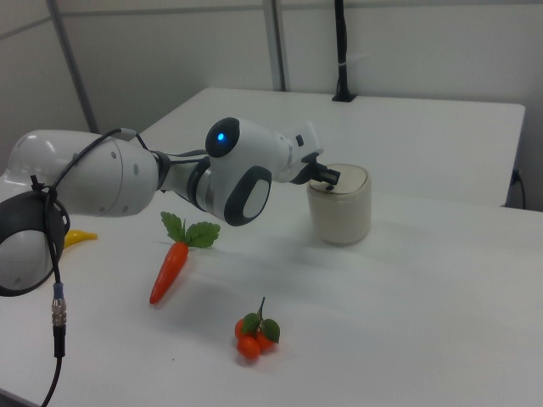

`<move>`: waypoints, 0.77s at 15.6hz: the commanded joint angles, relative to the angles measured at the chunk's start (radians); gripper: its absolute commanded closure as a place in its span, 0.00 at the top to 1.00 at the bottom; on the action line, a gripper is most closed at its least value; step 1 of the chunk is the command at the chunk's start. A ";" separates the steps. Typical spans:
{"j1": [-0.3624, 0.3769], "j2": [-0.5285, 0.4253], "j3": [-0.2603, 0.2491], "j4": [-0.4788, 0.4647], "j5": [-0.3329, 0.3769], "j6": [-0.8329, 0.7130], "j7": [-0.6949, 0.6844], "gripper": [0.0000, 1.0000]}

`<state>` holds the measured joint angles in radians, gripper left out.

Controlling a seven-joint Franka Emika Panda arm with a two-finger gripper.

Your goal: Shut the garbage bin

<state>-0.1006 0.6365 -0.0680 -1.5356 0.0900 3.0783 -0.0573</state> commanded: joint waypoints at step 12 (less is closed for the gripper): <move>0.006 -0.066 -0.006 -0.080 -0.042 -0.004 -0.010 0.00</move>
<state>-0.1023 0.6341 -0.0682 -1.5451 0.0572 3.0792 -0.0618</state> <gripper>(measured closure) 0.996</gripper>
